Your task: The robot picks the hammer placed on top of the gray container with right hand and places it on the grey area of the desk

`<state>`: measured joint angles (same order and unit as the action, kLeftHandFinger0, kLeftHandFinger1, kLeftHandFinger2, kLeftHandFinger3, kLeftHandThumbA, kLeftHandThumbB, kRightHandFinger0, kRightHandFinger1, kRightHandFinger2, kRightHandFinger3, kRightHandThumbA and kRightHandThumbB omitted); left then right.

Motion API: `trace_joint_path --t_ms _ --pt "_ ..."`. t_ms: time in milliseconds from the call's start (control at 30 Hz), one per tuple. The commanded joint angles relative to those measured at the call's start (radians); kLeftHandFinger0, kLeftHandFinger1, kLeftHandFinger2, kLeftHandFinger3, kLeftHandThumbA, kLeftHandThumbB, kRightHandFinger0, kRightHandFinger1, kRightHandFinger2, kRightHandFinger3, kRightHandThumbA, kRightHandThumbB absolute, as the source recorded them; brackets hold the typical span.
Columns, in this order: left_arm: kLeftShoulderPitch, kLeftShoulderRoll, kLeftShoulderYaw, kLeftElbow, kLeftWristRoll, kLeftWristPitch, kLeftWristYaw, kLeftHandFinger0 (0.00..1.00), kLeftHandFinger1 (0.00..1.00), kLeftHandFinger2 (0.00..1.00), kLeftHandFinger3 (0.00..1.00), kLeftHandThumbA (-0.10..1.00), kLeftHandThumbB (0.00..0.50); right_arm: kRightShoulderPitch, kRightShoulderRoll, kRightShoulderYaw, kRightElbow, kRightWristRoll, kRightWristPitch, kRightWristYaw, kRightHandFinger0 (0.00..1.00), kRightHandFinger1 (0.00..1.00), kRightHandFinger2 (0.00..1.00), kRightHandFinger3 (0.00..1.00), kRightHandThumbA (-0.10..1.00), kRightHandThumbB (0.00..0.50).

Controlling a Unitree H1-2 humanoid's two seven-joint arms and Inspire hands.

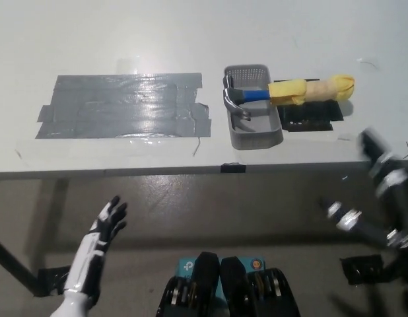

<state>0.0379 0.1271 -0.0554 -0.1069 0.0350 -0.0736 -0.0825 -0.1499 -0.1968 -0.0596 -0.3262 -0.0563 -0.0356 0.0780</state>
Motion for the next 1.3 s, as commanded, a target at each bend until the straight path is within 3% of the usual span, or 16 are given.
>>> trace_joint_path --t_ms 0,100,233,300,467,533,867,933,1033,1067,1133,1200,1267 --pt "-0.030 -0.008 -0.018 -0.023 0.015 -0.043 -0.009 1.00 1.00 1.00 1.00 1.00 0.160 -0.129 -0.110 -0.026 -0.052 -0.057 0.128 0.035 1.00 1.00 1.00 1.00 0.81 0.233" --pt "-0.036 -0.006 -0.018 -0.022 0.015 -0.041 -0.009 1.00 1.00 1.00 1.00 1.00 0.162 -0.222 -0.201 0.003 -0.025 -0.078 0.234 0.085 1.00 1.00 1.00 1.00 0.89 0.244" --pt "-0.038 -0.010 -0.015 -0.023 0.021 -0.042 -0.004 1.00 1.00 1.00 1.00 1.00 0.166 -0.374 -0.301 0.063 0.049 -0.090 0.333 0.162 1.00 1.00 1.00 1.00 0.91 0.237" --pt "-0.038 -0.011 -0.014 -0.033 0.022 -0.037 -0.003 1.00 1.00 1.00 1.00 1.00 0.174 -0.474 -0.347 0.114 0.112 -0.109 0.391 0.214 1.00 1.00 1.00 1.00 0.93 0.260" --pt "-0.040 -0.012 -0.013 -0.054 0.018 -0.035 -0.006 1.00 1.00 1.00 1.00 1.00 0.162 -0.694 -0.406 0.257 0.292 -0.176 0.451 0.311 1.00 1.00 1.00 1.00 0.97 0.293" --pt "-0.038 -0.013 -0.012 -0.065 0.019 -0.025 -0.006 1.00 1.00 1.00 1.00 1.00 0.161 -0.780 -0.417 0.334 0.394 -0.226 0.417 0.354 1.00 1.00 1.00 1.00 1.00 0.326" --pt "-0.040 -0.008 -0.006 -0.055 0.024 -0.030 -0.001 1.00 1.00 1.00 1.00 1.00 0.160 -1.097 -0.343 0.565 0.845 -0.272 0.364 0.523 1.00 1.00 1.00 1.00 1.00 0.413" --pt "-0.038 -0.011 -0.005 -0.045 0.020 -0.030 -0.001 1.00 1.00 1.00 1.00 1.00 0.169 -1.152 -0.317 0.587 0.964 -0.235 0.279 0.591 1.00 1.00 1.00 1.00 1.00 0.315" --pt "-0.035 -0.009 -0.008 -0.033 0.023 -0.041 -0.002 1.00 1.00 1.00 1.00 1.00 0.166 -1.200 -0.273 0.608 1.090 -0.225 0.225 0.625 1.00 1.00 1.00 1.00 1.00 0.264" --pt "-0.035 -0.010 -0.009 -0.030 0.022 -0.039 -0.004 1.00 1.00 1.00 1.00 1.00 0.166 -1.208 -0.256 0.611 1.119 -0.220 0.232 0.628 1.00 1.00 1.00 1.00 1.00 0.256" --pt "-0.032 -0.008 -0.010 -0.027 0.022 -0.043 -0.006 1.00 1.00 1.00 1.00 1.00 0.160 -1.224 -0.228 0.625 1.177 -0.231 0.249 0.643 1.00 1.00 1.00 1.00 1.00 0.298" --pt "-0.033 -0.006 -0.009 -0.025 0.027 -0.047 -0.004 1.00 1.00 1.00 1.00 1.00 0.155 -1.248 -0.202 0.639 1.243 -0.240 0.226 0.666 1.00 1.00 1.00 1.00 1.00 0.279" --pt "-0.033 -0.005 -0.006 -0.027 0.022 -0.042 -0.005 1.00 1.00 1.00 1.00 1.00 0.162 -1.273 -0.174 0.663 1.305 -0.271 0.239 0.667 1.00 1.00 1.00 1.00 1.00 0.304"
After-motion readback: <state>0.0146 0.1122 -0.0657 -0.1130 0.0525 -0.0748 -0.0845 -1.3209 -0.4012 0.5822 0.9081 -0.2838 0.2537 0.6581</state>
